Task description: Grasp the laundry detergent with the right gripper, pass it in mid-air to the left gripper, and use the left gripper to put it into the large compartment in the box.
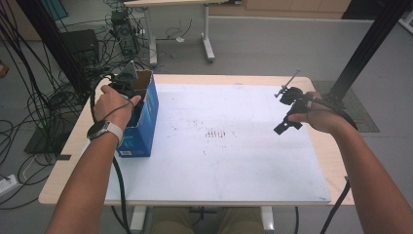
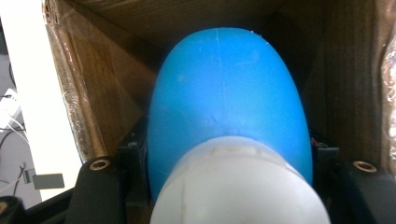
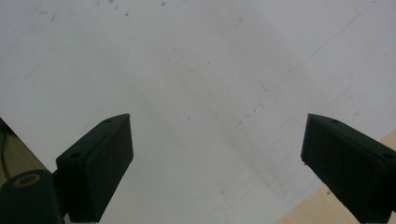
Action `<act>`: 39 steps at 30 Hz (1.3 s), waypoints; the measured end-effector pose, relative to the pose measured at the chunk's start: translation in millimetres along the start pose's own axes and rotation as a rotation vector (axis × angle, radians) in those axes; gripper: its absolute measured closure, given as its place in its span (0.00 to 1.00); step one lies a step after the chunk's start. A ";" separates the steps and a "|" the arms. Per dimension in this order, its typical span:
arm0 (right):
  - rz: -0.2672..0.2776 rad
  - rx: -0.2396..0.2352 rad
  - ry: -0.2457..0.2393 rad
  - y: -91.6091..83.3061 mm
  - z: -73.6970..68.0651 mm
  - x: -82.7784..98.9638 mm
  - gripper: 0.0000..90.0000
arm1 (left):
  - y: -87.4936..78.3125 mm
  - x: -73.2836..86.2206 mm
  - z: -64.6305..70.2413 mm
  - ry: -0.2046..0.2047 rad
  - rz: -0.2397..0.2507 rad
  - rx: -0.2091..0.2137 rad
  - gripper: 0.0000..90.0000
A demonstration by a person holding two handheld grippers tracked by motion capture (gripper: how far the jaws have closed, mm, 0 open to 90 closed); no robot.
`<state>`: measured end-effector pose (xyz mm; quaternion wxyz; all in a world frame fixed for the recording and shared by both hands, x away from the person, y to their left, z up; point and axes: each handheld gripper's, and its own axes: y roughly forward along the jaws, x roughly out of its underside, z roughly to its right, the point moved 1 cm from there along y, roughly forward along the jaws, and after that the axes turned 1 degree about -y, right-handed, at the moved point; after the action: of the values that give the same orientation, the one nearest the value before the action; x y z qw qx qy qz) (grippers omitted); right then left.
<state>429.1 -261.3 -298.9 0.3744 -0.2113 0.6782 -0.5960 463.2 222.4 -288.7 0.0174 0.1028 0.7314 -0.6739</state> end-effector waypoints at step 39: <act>-0.009 0.006 -0.010 -1.7 -2.9 0.4 0.10 | -21.5 0.1 -7.5 0.026 0.063 0.066 0.26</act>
<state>426.3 -260.0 -297.4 0.3759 -0.2162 0.6736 -0.5985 460.3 228.4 -266.8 0.0256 0.1349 0.7056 -0.6952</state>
